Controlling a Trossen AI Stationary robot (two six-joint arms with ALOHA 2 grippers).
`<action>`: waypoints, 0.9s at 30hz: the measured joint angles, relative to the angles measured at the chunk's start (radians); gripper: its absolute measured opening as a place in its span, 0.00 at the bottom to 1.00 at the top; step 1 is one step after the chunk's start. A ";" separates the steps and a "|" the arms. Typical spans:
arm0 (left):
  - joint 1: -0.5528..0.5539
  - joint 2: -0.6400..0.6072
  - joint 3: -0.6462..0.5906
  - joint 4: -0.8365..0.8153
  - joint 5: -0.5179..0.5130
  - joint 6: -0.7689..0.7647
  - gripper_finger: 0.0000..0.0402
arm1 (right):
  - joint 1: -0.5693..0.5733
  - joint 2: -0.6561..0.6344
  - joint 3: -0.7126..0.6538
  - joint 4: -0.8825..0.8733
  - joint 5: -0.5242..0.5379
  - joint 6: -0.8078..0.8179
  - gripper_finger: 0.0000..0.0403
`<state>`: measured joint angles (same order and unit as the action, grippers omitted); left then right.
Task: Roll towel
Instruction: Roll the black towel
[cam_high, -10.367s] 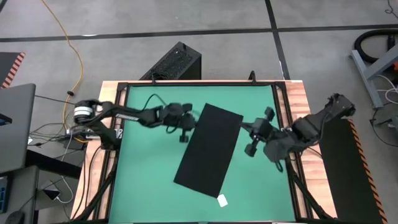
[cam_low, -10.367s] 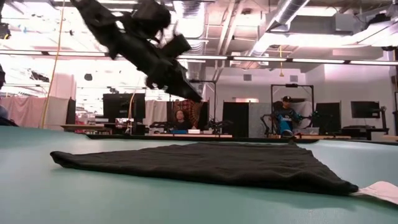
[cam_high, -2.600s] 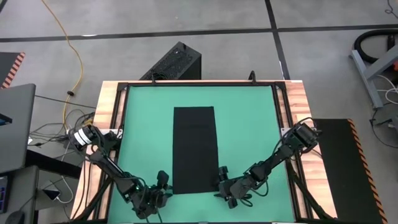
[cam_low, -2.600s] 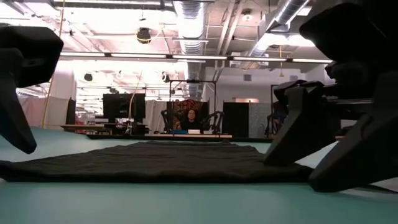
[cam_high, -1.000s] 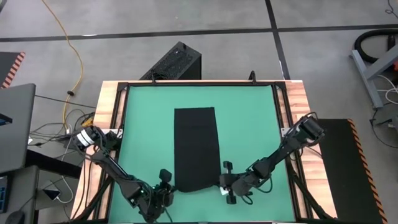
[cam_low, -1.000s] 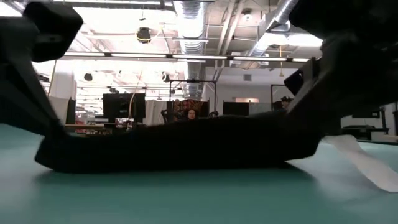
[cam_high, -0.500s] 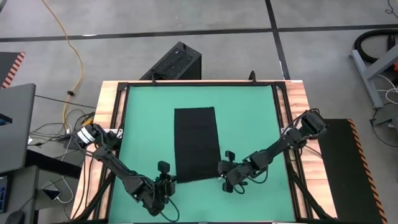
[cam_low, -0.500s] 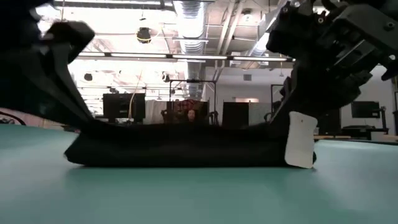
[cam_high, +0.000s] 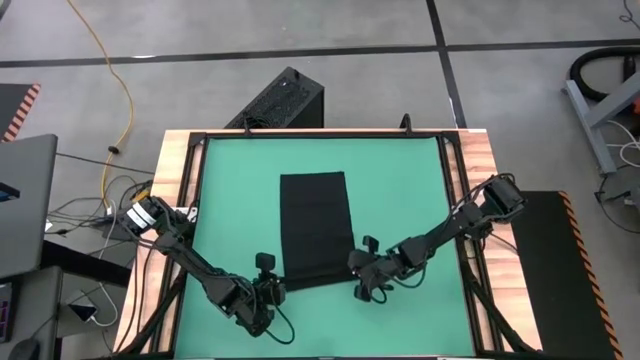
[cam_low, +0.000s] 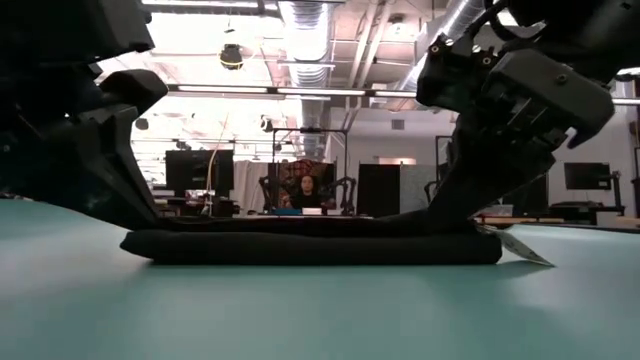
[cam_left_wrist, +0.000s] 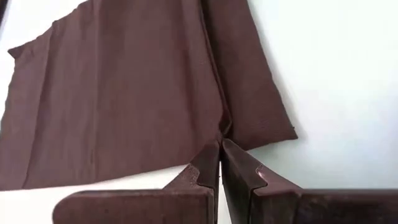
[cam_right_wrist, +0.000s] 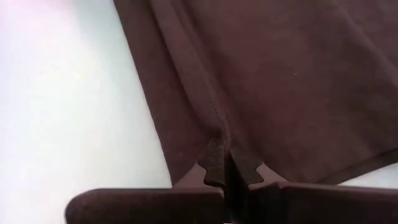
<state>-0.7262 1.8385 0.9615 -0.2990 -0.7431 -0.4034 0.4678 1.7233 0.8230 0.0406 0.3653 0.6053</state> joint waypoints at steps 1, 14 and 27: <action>0.003 0.000 0.000 0.001 -0.003 0.002 0.00 | 0.000 0.000 0.000 -0.008 0.000 0.002 0.03; -0.020 -0.001 0.077 -0.036 -0.040 0.082 0.04 | 0.001 0.000 0.000 -0.070 0.000 0.042 0.06; -0.047 0.001 -0.019 0.296 -0.163 0.157 0.00 | 0.000 0.000 0.000 -0.069 0.001 0.041 0.06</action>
<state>-0.7735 1.8390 0.9424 -0.0033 -0.9059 -0.2466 0.4683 1.7233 0.8234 -0.0284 0.3660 0.6464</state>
